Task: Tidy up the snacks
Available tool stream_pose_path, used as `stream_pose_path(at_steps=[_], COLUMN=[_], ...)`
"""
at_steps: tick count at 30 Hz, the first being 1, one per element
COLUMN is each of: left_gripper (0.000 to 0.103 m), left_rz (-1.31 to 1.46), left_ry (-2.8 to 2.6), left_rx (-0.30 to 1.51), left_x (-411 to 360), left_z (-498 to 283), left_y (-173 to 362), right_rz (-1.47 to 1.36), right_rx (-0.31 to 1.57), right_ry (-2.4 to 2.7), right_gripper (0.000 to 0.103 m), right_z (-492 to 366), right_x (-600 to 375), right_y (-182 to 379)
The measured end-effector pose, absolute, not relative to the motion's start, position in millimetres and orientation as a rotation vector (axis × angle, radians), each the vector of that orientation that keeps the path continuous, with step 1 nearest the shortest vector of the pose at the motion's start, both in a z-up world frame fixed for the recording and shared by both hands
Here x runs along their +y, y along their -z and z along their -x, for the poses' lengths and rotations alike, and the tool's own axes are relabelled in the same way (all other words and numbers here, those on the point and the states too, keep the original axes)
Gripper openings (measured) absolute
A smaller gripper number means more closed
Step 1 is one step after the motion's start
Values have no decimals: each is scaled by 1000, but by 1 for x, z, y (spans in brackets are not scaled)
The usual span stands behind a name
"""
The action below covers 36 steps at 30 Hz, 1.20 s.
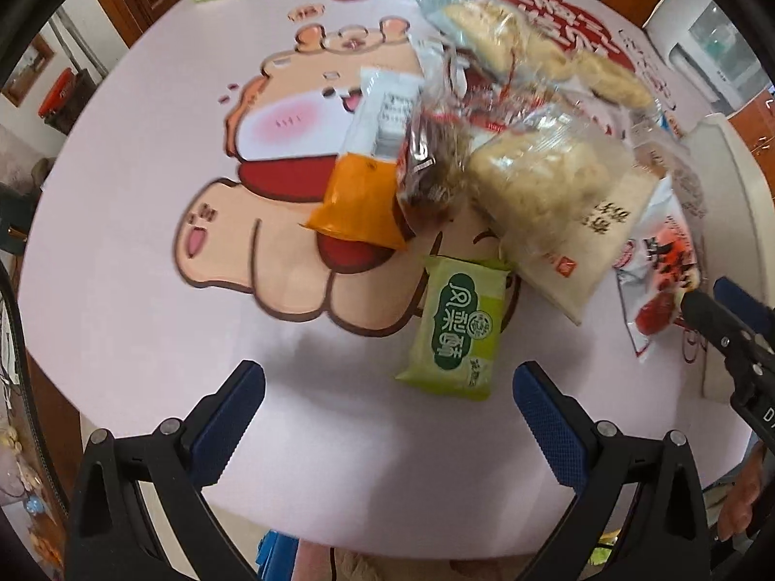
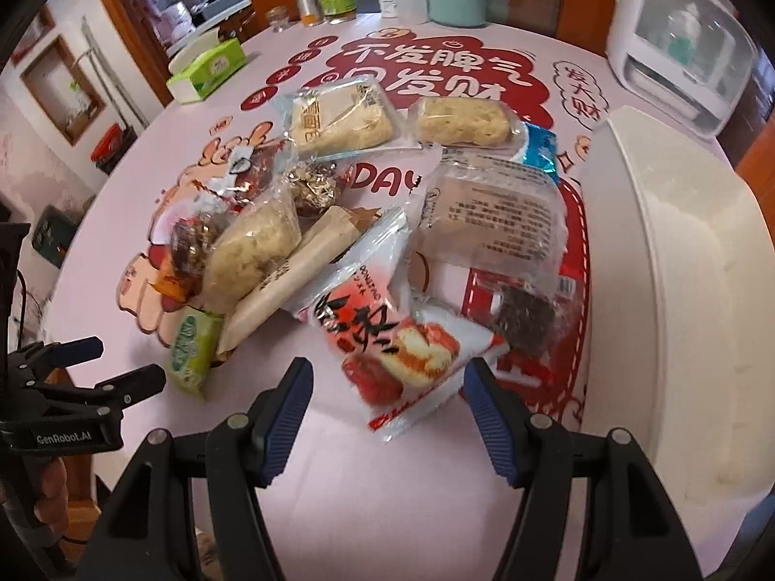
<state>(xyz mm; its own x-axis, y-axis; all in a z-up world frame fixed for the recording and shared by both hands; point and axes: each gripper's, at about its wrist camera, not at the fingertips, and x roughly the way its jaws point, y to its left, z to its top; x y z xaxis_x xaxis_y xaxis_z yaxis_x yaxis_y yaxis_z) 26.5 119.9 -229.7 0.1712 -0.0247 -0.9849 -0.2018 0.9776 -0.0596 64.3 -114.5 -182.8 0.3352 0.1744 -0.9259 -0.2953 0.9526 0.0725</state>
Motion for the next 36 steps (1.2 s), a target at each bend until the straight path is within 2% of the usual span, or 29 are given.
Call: stream_pose_path(at_steps=[3, 11, 14, 15, 16, 17, 19, 25, 30, 36], left_gripper=[101, 90, 74, 61, 42, 35, 35, 35, 35, 35], left_rz=[194, 149, 126, 115, 101, 88, 68, 97, 79, 65], left_ry=[-133, -168, -151, -142, -128, -119, -114, -67, -32, 52], left_rx=[1420, 1411, 1389, 1380, 1369, 1363, 1365, 1366, 1304, 1187], left_x=[114, 100, 88, 82, 76, 68, 60, 46, 31, 25], left_z=[-35, -51, -53, -54, -55, -57, -59, -58, -68, -75], left_y=[248, 271, 267, 265, 263, 262, 264, 259, 226, 159], right_rz=[161, 222, 264, 280, 289, 292, 282, 216, 131, 57], right_rx=[1180, 1174, 1179, 1180, 1183, 1182, 1175, 1204, 1215, 1150], right_ry=[-320, -362, -354, -347, -344, -343, -352, -361, -374, -394], right_gripper=[65, 65, 65, 65, 64, 63, 56, 45, 44, 43], right_z=[-71, -86, -87, -87, -87, -87, -86, -86, -81, -67], right_x=[-108, -93, -87, -85, -85, -85, -86, -93, -104, -121], right_y=[191, 207, 214, 217, 220, 220, 220, 214, 200, 160])
